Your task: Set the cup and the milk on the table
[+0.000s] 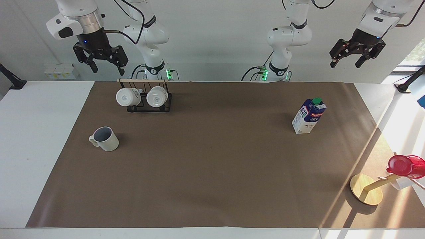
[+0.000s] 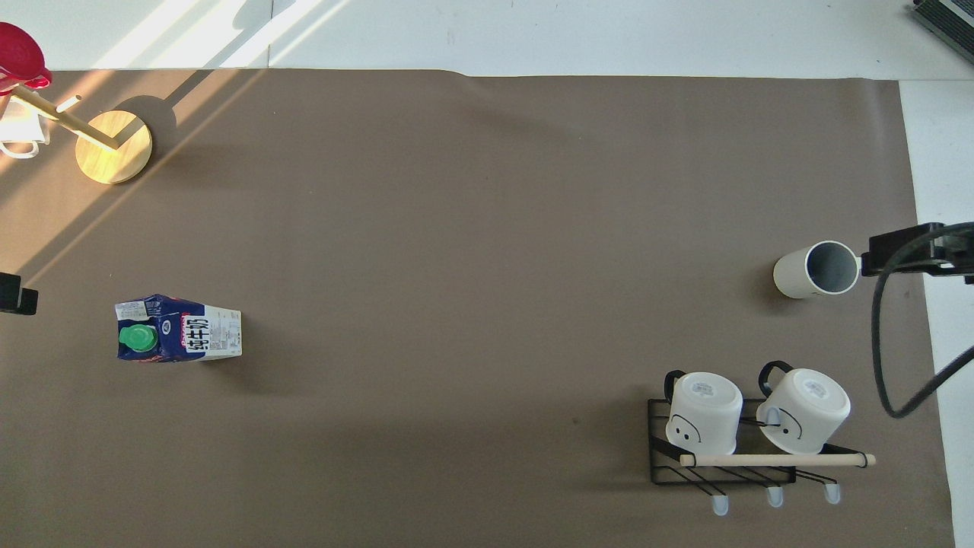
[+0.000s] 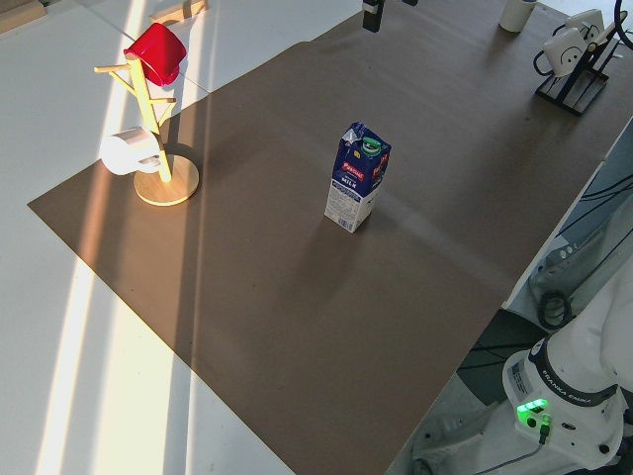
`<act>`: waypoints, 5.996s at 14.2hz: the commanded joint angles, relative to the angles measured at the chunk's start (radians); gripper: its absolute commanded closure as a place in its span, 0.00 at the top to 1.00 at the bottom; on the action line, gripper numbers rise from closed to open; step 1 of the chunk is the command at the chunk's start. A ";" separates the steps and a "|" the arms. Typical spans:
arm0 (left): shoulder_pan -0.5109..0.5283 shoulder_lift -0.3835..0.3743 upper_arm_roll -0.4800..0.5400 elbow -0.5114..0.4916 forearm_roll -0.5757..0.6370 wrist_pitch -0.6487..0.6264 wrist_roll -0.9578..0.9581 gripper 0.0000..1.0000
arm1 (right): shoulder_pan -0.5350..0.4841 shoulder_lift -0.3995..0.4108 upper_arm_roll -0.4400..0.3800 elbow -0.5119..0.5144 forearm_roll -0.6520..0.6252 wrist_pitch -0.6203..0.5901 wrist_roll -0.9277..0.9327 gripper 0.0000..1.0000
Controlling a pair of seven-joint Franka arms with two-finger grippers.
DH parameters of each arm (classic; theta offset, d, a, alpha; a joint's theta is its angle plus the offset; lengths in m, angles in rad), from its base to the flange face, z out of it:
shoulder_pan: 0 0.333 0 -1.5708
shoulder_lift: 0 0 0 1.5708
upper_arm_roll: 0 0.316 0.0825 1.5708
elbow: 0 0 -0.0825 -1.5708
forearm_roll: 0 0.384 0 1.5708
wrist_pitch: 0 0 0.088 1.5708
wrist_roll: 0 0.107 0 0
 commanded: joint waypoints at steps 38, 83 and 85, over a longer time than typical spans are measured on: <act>-0.010 0.005 0.005 0.020 0.019 -0.027 -0.008 1.00 | -0.010 -0.009 0.005 -0.009 0.013 0.006 0.011 1.00; -0.010 0.003 0.005 0.020 0.019 -0.027 -0.008 1.00 | -0.155 0.186 0.002 -0.453 0.011 0.698 -0.193 1.00; -0.010 0.005 0.005 0.022 0.019 -0.027 -0.008 1.00 | -0.168 0.206 0.003 -0.482 0.011 0.739 -0.195 1.00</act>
